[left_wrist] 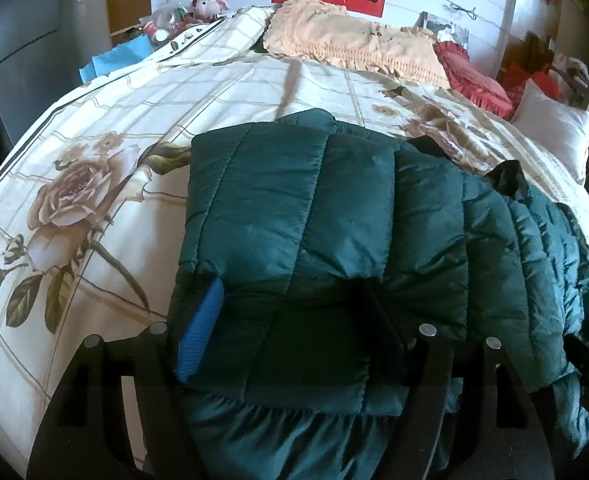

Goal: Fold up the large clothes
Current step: 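Move the right gripper to the other jacket sleeve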

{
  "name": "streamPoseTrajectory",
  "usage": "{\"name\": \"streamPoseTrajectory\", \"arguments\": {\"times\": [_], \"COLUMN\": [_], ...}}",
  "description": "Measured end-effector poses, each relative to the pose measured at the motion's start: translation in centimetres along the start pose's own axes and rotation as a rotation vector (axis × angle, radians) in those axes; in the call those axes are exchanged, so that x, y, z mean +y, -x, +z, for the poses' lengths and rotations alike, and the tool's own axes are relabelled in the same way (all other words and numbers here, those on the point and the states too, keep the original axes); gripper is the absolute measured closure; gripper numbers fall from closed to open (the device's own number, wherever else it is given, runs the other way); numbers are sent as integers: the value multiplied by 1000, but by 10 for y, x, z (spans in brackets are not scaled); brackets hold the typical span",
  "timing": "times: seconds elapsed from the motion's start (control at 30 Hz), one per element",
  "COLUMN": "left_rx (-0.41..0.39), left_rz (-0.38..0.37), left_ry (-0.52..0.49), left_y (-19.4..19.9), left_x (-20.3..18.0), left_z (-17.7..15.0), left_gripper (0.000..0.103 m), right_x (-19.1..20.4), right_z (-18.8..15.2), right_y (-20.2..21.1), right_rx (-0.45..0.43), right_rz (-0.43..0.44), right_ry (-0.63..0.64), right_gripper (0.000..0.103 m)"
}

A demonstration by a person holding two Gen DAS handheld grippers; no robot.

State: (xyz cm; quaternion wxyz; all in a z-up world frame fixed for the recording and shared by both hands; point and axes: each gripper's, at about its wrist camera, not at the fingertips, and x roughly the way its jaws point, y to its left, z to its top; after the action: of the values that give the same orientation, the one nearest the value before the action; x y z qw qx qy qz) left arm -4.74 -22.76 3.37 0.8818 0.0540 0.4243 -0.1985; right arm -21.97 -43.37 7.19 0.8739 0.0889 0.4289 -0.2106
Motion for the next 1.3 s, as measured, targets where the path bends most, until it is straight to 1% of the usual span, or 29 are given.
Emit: {"name": "streamPoseTrajectory", "arguments": {"times": [0.1, 0.23, 0.33, 0.47, 0.57, 0.67, 0.73, 0.9, 1.07, 1.3], "left_rx": [8, -2, -29, -42, -37, -24, -21, -9, 3, -14], "left_rz": [-14, -52, -80, -109, -128, -160, -172, -171, -171, -177], "left_ry": [-3, 18, 21, -6, -16, -4, -8, -34, -24, -10], "left_y": [12, 37, 57, 75, 83, 88, 91, 93, 92, 100], "left_x": [3, 3, -2, -16, -26, -33, -39, -48, -49, -50], "left_z": [-1, -7, -12, -19, -24, -31, -36, -46, -50, -50], "left_gripper": [31, 31, 31, 31, 31, 31, 31, 31, 31, 31], "right_x": [-9, -15, -22, -33, -39, -47, -51, -67, -89, -128], "right_z": [-7, -18, -24, -31, -36, -41, -43, -48, -55, -58], "right_y": [20, 47, 65, 82, 91, 99, 102, 105, 107, 107], "right_rx": [-13, -63, -87, -110, -127, -144, -150, -154, -157, -166], "right_rz": [41, 55, 68, 75, 61, 44, 33, -5, -24, -55], "right_ry": [-38, -49, -55, -80, -82, -84, -86, -94, -126, -188], "right_gripper": [40, 32, 32, 32, 32, 32, 29, 28, 28, 28]}}
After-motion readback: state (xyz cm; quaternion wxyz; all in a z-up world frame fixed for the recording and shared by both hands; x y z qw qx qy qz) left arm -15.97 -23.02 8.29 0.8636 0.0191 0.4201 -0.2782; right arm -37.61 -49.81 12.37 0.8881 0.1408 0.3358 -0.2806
